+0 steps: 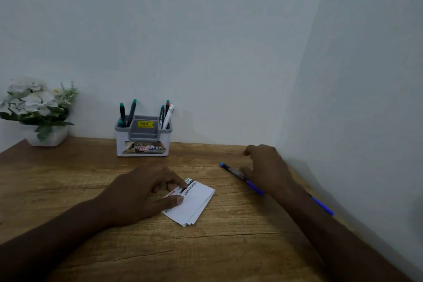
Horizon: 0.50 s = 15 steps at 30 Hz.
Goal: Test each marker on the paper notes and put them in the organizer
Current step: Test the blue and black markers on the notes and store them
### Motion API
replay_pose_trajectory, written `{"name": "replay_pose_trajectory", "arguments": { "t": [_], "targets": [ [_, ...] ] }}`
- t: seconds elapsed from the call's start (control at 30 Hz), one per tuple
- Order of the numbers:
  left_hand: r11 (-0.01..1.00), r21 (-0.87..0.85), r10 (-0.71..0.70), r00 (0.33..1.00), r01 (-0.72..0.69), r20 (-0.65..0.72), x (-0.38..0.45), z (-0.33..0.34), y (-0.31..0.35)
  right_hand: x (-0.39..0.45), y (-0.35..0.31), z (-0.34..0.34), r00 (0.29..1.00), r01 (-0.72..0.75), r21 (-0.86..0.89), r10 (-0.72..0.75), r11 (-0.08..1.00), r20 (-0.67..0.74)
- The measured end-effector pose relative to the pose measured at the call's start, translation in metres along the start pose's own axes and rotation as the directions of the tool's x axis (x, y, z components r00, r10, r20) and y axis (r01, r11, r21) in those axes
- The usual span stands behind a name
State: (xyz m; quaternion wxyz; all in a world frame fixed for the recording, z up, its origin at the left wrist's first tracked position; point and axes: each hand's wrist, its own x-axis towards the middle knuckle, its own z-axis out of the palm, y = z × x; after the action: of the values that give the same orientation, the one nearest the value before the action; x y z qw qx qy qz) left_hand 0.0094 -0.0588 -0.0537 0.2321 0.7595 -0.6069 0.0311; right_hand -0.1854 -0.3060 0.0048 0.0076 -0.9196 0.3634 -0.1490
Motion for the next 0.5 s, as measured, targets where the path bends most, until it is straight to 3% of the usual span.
{"name": "replay_pose_trajectory", "arguments": {
  "t": [0.07,0.13,0.23,0.4,0.5],
  "targets": [
    [1.000,-0.010,0.000,1.000,0.000,0.012,0.002,0.000,0.004,-0.002,0.010,-0.006,0.979,-0.146,-0.156,0.165,0.977,0.118],
    [1.000,-0.010,-0.005,1.000,0.005,0.014,0.002,0.000,0.005,-0.004,0.019,-0.008,0.909,-0.230,-0.252,0.300,0.940,0.288],
    [1.000,-0.003,-0.017,1.000,0.017,0.022,0.000,-0.002,0.004,-0.006,0.018,0.003,0.871,-0.225,-0.205,0.291,0.953,0.395],
    [1.000,0.002,-0.008,1.000,0.008,0.020,0.001,-0.001,0.002,-0.011,-0.017,0.024,0.911,-0.175,-0.126,0.209,0.976,0.355],
    [1.000,-0.005,0.001,1.000,-0.001,0.017,0.002,0.000,0.002,-0.007,-0.024,0.022,0.987,-0.052,0.103,0.035,0.993,0.158]
  ]
}}
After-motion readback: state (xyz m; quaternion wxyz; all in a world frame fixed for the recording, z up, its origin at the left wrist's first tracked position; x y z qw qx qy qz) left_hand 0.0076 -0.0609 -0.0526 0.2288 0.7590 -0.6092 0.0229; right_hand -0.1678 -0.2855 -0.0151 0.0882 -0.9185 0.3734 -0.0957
